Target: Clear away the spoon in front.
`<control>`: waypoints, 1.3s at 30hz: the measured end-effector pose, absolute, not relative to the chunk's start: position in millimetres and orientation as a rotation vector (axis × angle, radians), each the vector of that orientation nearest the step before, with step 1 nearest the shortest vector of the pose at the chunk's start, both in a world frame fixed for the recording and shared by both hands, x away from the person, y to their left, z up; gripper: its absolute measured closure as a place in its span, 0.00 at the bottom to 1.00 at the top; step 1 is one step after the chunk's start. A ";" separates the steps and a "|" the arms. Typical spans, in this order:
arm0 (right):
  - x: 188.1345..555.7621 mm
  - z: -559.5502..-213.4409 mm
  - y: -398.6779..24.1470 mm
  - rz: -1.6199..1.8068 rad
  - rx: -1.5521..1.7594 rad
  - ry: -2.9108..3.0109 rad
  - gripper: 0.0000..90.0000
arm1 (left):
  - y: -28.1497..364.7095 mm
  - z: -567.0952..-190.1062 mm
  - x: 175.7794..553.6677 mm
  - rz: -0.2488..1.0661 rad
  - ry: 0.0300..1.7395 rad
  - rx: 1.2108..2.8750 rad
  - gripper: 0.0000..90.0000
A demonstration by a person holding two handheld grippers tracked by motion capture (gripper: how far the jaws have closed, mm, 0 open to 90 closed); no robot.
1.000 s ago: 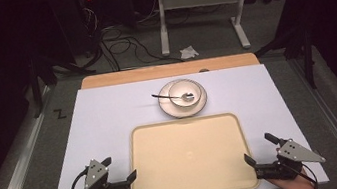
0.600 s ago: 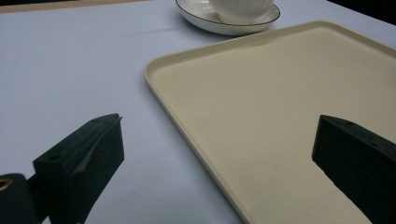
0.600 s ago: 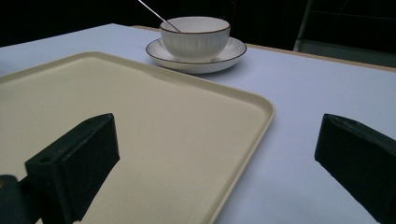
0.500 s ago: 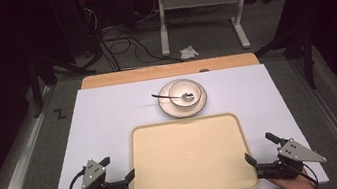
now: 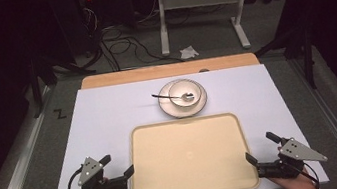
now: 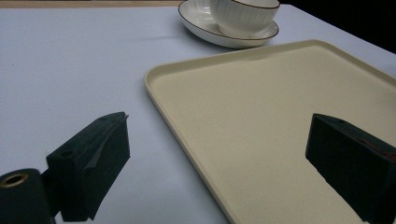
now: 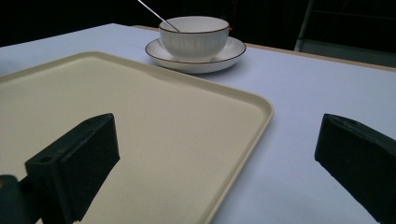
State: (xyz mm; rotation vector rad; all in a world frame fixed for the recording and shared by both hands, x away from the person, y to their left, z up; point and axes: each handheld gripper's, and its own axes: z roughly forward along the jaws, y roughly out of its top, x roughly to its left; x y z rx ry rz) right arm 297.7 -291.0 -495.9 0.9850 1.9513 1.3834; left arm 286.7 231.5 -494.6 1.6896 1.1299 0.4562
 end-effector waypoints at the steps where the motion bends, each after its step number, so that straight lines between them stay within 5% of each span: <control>1: 297.6 -496.1 -290.3 1.384 0.982 1.954 0.00 | 231.5 -491.0 290.5 0.459 1.131 1.677 0.08; 39: 297.6 -494.8 -291.9 1.398 0.983 1.941 0.00 | 179.3 -458.0 359.6 0.473 1.098 1.676 0.07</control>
